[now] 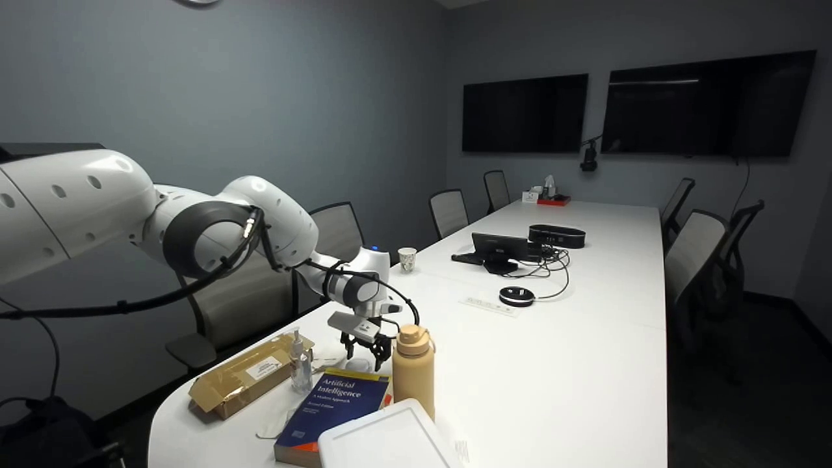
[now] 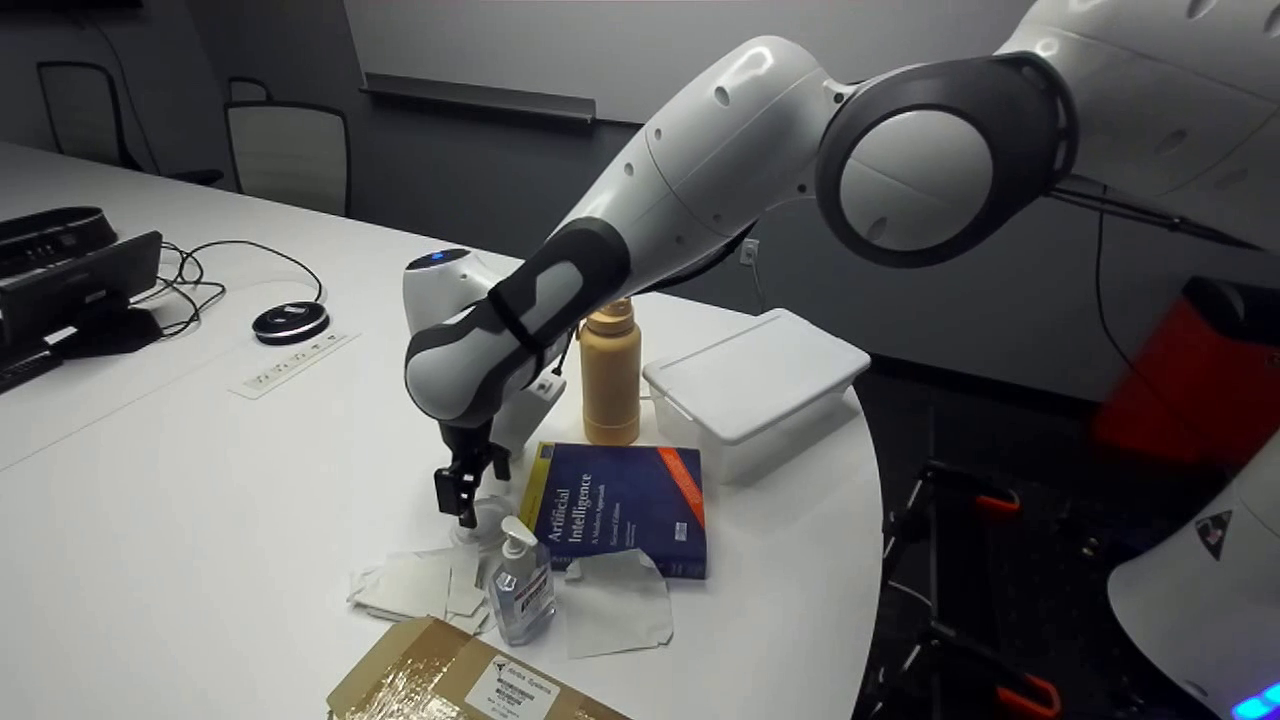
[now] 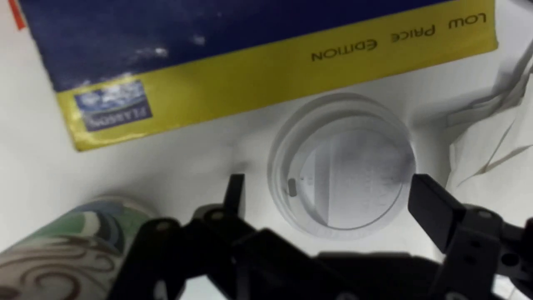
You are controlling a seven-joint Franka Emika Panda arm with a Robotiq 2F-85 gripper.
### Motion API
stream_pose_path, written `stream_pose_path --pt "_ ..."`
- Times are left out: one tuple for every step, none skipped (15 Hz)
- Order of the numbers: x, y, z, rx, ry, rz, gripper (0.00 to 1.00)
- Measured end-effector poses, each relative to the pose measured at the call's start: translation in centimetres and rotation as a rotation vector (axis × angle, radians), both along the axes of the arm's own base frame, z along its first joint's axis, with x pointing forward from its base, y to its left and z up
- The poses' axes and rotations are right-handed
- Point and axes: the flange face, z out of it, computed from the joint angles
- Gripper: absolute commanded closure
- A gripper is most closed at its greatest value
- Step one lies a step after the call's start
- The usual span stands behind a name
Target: Cover the cup
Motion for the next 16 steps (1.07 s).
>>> stream_pose_path --pt "-0.09 0.24 -0.20 0.003 0.009 0.003 0.00" --pt "-0.16 0.39 -0.37 0.003 0.014 0.005 0.00" --pt "-0.22 0.52 -0.51 0.003 0.016 0.006 0.00" --pt "-0.29 0.57 -0.65 0.002 0.018 0.007 0.00" --pt "-0.35 0.56 -0.80 0.000 0.020 0.007 0.00" --pt "-0.40 0.53 -0.91 -0.001 0.022 0.006 0.00" --pt "-0.43 0.50 -0.97 -0.001 0.023 0.004 0.07" --pt "-0.43 0.46 -1.00 -0.002 0.023 0.003 0.13" --pt "-0.44 0.43 -1.01 -0.003 0.024 0.002 0.22" --pt "-0.44 0.43 -1.01 -0.003 0.024 0.000 0.15" --pt "-0.44 0.43 -1.01 -0.004 0.024 -0.007 0.08" --pt "-0.44 0.42 -1.01 -0.004 0.025 -0.011 0.08" --pt "-0.44 0.42 -1.00 -0.004 0.025 -0.013 0.07" --pt "-0.44 0.42 -1.01 -0.004 0.025 -0.014 0.20" --pt "-0.44 0.41 -1.01 -0.004 0.025 -0.014 0.28" --pt "-0.44 0.40 -1.01 -0.004 0.025 -0.014 0.43"
